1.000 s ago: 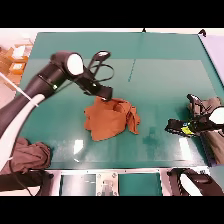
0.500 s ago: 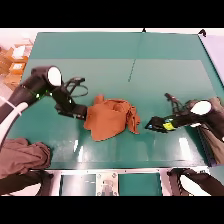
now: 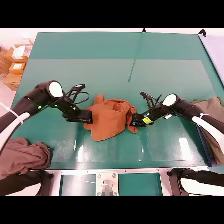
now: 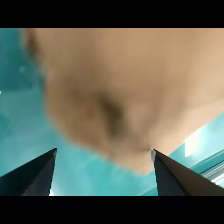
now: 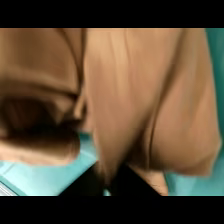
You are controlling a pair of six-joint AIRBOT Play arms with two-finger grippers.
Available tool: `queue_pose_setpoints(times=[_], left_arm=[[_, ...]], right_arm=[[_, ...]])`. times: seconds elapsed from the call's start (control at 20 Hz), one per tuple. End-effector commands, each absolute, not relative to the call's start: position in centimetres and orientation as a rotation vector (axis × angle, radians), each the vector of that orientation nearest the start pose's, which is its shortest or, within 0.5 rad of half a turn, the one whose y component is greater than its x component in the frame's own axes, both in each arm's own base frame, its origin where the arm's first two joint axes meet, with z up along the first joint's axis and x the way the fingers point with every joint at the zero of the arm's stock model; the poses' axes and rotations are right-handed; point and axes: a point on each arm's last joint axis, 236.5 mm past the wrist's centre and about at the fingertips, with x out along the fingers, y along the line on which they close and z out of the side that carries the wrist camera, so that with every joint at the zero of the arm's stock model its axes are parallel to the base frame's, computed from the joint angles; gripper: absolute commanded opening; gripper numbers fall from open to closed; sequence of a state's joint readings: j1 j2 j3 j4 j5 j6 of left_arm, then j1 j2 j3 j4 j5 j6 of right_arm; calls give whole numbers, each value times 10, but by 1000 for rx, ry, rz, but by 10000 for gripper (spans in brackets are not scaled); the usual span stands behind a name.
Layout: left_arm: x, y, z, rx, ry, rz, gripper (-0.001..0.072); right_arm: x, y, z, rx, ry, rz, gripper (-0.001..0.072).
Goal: Fold the shirts.
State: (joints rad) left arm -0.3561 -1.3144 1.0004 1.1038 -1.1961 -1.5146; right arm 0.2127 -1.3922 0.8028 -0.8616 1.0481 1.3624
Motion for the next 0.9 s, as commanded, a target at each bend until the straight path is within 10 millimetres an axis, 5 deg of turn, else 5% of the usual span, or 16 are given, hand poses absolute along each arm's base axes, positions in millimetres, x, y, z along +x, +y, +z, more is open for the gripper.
queue_pose_setpoints(times=[0.0, 0.2, 0.25, 0.4, 0.45, 0.7, 0.8, 0.85], left_arm=[[309, -237, -22, -276, 1380, -595, 672], [329, -240, -22, -282, 1301, -586, 671], [326, -243, -27, -288, 1319, -604, 588], [302, -261, -39, -294, 1408, -741, 43], [301, -260, -39, -280, 1409, -749, 23], [320, -222, -10, -216, 1370, -724, 25], [331, -189, 5, -274, 1346, -659, 381], [329, -173, 2, -305, 1364, -629, 381]], right_arm=[[294, 190, -92, 466, 1554, 483, 14], [300, 170, -91, 519, 1556, 441, 13], [302, 166, -91, 530, 1555, 433, 13], [305, 159, -91, 549, 1548, 415, 13], [306, 157, -89, 555, 1550, 415, 13], [317, 142, -68, 593, 1541, 424, 13], [317, 138, -66, 603, 1545, 422, 13], [317, 138, -66, 602, 1546, 422, 13]])
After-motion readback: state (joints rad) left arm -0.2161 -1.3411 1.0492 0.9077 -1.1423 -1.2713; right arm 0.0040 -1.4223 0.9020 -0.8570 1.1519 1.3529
